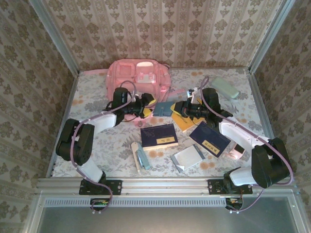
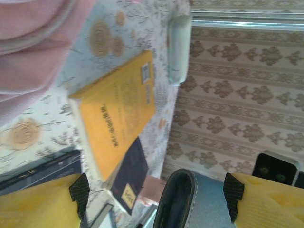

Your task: Pack the student bag

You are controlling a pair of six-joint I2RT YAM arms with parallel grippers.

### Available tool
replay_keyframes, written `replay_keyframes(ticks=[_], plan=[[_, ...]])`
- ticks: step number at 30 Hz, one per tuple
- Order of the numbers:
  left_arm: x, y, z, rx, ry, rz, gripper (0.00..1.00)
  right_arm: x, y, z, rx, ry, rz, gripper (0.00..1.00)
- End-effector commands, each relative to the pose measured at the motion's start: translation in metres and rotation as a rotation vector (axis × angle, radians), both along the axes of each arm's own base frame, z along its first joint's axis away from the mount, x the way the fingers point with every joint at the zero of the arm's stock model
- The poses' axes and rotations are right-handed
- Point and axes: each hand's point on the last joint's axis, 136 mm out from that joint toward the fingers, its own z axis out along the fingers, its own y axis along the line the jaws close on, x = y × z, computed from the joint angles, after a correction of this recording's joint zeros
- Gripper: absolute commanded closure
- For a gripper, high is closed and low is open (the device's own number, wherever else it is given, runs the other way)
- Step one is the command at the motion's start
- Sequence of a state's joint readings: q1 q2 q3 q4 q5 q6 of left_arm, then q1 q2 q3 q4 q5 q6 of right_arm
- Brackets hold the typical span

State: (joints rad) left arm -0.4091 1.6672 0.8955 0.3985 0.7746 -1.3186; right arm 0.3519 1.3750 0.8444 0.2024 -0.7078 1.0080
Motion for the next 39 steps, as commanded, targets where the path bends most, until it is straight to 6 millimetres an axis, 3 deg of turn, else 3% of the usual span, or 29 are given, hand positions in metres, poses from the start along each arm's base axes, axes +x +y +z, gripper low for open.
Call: replay_keyframes(ticks=[1,5,13,20,23,25,31,35,39], plan=[[-0.005,-0.018,0.018,-0.12,-0.013,-0.045,0.23,0.001,0.0,0.024,0.066,-0.059,-0.008,1.0],[-0.001,-0.025,0.025,-0.208,-0.002,-0.03,0.34,0.007,0.0,0.023,0.058,-0.064,-0.025,1.0],[0.005,-0.027,0.034,-0.324,-0.018,-0.01,0.81,0.016,-0.006,0.008,-0.007,-0.055,-0.067,1.0],[0.007,-0.027,0.039,-0.336,-0.038,0.0,0.99,0.013,-0.012,-0.012,-0.093,-0.015,-0.075,1.0],[0.008,-0.027,0.04,-0.336,-0.046,0.002,1.0,0.011,-0.017,-0.021,-0.135,0.002,-0.086,0.79],[0.008,-0.026,0.041,-0.336,-0.05,0.005,1.0,0.01,-0.023,-0.022,-0.166,-0.003,-0.109,0.71],[0.008,-0.026,0.041,-0.336,-0.049,0.009,1.0,0.011,-0.036,-0.023,-0.21,-0.007,-0.179,0.24],[0.008,-0.025,0.042,-0.337,-0.051,0.01,1.0,0.015,-0.034,-0.031,-0.198,0.023,-0.171,0.1],[0.008,-0.025,0.043,-0.339,-0.054,0.012,1.0,0.026,-0.015,-0.029,-0.097,0.024,-0.117,0.09]])
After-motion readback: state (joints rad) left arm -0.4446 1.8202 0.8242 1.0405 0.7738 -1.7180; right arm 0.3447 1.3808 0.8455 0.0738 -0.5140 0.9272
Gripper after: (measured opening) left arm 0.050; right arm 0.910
